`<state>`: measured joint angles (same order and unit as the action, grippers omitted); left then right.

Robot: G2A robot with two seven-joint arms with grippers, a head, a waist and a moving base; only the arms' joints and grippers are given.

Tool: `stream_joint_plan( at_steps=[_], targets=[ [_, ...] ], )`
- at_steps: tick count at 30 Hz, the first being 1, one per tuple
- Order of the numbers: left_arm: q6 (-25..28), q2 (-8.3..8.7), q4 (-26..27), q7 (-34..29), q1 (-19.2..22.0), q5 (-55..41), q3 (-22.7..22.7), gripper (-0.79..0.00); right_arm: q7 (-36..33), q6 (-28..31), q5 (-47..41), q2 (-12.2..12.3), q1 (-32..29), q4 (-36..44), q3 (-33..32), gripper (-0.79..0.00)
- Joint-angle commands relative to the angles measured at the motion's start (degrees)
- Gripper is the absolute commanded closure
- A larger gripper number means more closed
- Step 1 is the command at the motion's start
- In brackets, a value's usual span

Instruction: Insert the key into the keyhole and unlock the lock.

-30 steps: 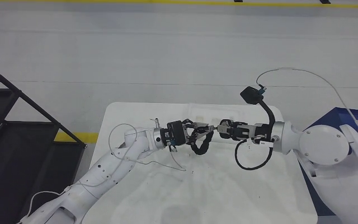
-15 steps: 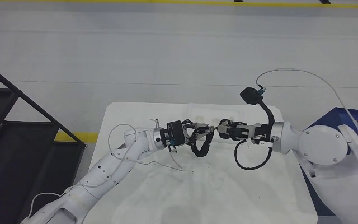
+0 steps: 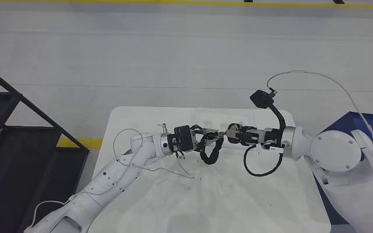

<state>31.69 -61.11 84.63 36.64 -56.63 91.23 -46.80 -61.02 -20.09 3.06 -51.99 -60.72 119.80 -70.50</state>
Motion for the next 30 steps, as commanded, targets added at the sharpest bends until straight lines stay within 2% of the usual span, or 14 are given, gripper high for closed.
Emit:
stream_joint_plan(
  at_steps=[1,30],
  targets=[
    [0.2,-0.11,0.0,0.0,0.0,0.0,0.0,0.000,0.1,0.0,0.0,0.0,0.1,0.0,0.1,0.000],
    [2.1,-1.28,-0.3,-1.0,-0.8,-1.5,-1.4,0.000,-0.7,-0.3,2.2,-0.1,2.1,-0.2,3.7,0.000]
  ],
)
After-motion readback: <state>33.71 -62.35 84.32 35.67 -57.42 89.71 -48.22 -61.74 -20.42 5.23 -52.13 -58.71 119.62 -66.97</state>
